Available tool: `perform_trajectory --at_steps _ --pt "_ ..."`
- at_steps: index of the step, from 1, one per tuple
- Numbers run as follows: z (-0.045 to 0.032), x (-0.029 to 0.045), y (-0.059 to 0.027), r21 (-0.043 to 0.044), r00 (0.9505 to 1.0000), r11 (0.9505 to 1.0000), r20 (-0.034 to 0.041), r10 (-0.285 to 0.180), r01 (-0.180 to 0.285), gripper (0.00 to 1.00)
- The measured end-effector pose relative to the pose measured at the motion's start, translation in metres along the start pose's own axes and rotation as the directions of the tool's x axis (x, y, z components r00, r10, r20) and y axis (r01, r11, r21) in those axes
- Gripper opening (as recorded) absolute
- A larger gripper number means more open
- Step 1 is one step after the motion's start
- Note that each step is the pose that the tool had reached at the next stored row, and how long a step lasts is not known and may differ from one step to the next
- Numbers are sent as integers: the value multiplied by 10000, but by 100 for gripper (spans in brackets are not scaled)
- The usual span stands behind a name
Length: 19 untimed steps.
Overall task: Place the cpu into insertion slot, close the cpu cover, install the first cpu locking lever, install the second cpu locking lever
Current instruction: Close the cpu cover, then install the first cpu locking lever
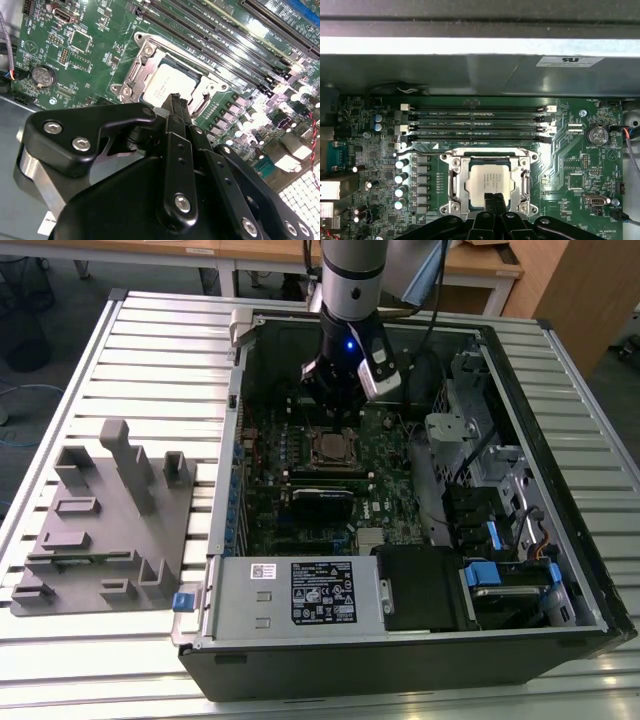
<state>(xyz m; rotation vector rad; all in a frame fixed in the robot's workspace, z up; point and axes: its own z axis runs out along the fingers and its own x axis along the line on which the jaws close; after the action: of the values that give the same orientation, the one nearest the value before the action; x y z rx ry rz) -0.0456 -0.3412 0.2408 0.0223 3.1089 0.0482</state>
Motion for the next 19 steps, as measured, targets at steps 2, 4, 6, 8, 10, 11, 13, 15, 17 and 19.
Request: perform_trajectory --at_steps 2,4,6,8,10,11,13,15,17,19 --pt "0 -1 -9 1 10000 10000 -1 -1 1 10" --pt "0 -1 -26 -2 10000 10000 1 -1 1 10" --pt "0 -1 -28 -1 10000 10000 1 1 -1 10" --pt "-1 -1 -30 0 10000 10000 1 0 0 10" --pt "-1 -1 -31 0 10000 10000 0 0 0 10" --pt "-1 -1 -32 0 10000 10000 0 0 0 10" --pt "-1 -1 -32 0 10000 10000 1 0 0 10" --pt "-3 -1 -32 0 10000 10000 0 0 0 10" --pt "-12 -1 -32 1 10000 10000 0 0 0 10" --pt "-28 -2 -31 0 10000 10000 0 0 0 10"
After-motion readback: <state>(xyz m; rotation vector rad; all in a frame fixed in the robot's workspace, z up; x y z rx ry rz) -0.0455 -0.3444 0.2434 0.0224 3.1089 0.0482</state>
